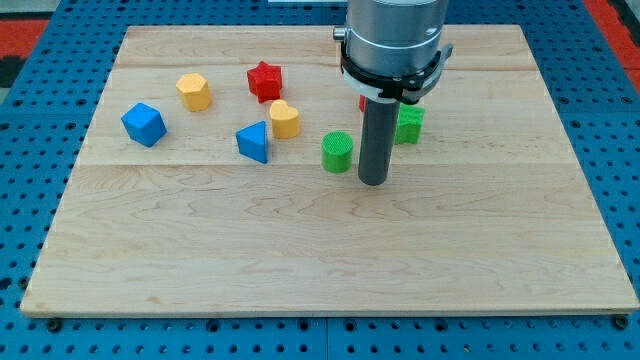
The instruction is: Point your arm at the blue triangle
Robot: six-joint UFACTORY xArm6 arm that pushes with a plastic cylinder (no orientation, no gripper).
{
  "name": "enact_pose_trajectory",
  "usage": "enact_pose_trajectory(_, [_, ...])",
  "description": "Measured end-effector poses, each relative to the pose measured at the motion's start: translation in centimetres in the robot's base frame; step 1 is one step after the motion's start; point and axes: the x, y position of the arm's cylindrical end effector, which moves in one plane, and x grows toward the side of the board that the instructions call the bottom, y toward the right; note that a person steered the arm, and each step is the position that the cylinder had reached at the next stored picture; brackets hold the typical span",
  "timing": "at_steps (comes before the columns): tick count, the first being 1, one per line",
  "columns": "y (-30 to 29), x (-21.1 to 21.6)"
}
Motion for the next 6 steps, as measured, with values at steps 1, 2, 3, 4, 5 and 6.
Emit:
enact_pose_trajectory(1, [-0.3,-0.4])
enact_pose_trajectory(2, [-1.3,-0.4])
enact_pose_trajectory(3, [-2.6,0.5])
enact_pose_trajectory(4, [-8.6,0.1])
enact_pose_trajectory(5, [-11.0,-0.8])
enact_pose_trajectory(6, [-9.4,-3.7])
